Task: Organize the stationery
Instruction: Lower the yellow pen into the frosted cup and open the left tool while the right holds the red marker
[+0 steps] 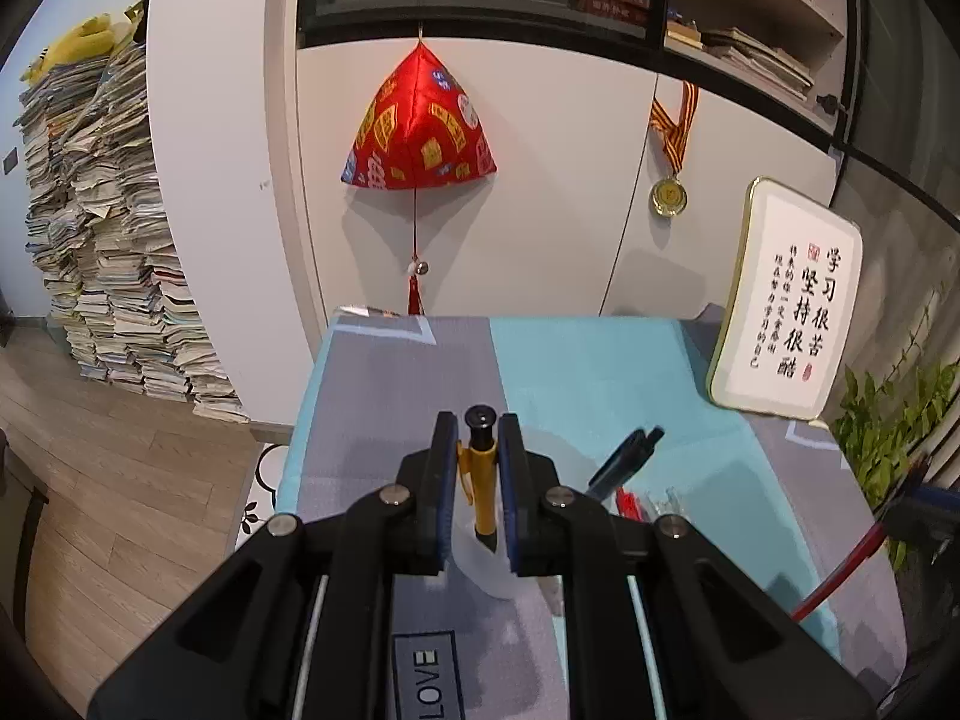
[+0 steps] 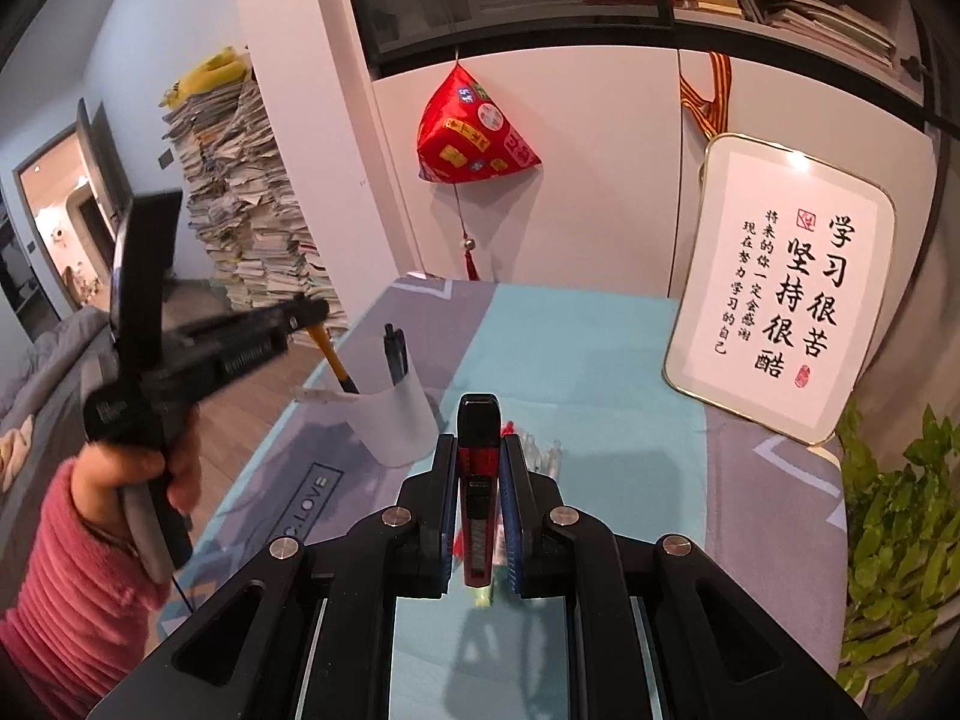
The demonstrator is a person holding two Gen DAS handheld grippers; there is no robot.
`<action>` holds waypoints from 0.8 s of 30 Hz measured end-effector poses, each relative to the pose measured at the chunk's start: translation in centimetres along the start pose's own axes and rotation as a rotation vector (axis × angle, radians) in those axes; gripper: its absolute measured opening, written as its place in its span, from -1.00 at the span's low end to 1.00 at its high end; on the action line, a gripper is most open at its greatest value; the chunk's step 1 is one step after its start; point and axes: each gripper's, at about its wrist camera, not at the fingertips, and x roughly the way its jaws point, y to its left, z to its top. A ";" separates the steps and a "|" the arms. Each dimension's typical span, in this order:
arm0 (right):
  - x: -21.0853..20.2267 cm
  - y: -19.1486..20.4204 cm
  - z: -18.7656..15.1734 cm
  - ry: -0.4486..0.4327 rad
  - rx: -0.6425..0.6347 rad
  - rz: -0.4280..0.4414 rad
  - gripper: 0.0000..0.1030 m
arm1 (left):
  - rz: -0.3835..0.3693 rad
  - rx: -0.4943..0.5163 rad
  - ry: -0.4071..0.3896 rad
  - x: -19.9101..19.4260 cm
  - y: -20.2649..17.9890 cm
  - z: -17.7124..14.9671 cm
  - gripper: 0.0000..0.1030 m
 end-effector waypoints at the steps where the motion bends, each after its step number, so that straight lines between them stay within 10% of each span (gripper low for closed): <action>1: 0.0 0.2 0.1 -0.003 -0.003 0.000 -0.73 | -0.001 0.002 0.003 0.1 0.0 -0.2 -0.78; 16: 0.0 2.0 1.3 -0.022 -0.033 0.009 -0.73 | -0.008 0.008 0.006 0.0 -0.3 -1.6 -0.76; 24: 0.3 3.2 2.9 -0.040 -0.055 0.025 -0.73 | 0.012 0.002 -0.061 -2.4 0.0 -2.1 -0.27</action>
